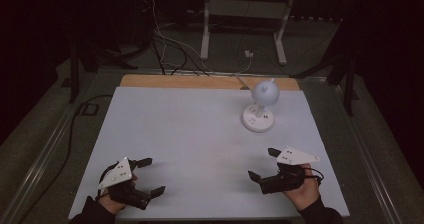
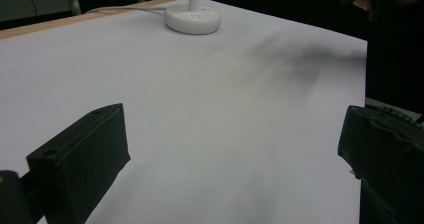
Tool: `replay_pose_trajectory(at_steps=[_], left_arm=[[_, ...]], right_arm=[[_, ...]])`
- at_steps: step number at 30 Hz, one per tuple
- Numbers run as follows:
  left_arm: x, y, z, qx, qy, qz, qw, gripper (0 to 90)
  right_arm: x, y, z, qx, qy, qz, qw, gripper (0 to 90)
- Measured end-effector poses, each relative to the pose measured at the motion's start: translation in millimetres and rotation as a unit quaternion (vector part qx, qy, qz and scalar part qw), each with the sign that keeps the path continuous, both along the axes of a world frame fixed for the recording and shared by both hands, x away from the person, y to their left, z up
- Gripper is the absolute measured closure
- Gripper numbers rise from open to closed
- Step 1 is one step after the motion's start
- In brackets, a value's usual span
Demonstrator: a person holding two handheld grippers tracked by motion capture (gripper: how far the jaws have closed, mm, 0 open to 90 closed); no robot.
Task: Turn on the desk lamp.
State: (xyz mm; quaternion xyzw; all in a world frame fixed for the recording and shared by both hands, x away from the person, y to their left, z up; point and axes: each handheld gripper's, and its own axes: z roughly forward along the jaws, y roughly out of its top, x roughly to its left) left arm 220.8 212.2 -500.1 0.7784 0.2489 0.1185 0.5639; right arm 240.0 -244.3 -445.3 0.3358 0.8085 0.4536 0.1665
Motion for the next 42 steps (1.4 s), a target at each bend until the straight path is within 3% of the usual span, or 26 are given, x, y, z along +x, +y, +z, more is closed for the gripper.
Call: replay_pose_trajectory(at_steps=[19,42], left_arm=[[0.2,0.6,0.4,-0.004,0.002,0.0,1.0,0.4],[0.0,0.8,0.5,-0.006,0.003,0.0,1.0,0.4]], right_arm=[[32.9,-3.7,17.5,0.0,-0.011,-0.02,0.9997,0.0],[66.6,-5.5,22.4,0.006,-0.015,-0.041,0.999,0.0]])
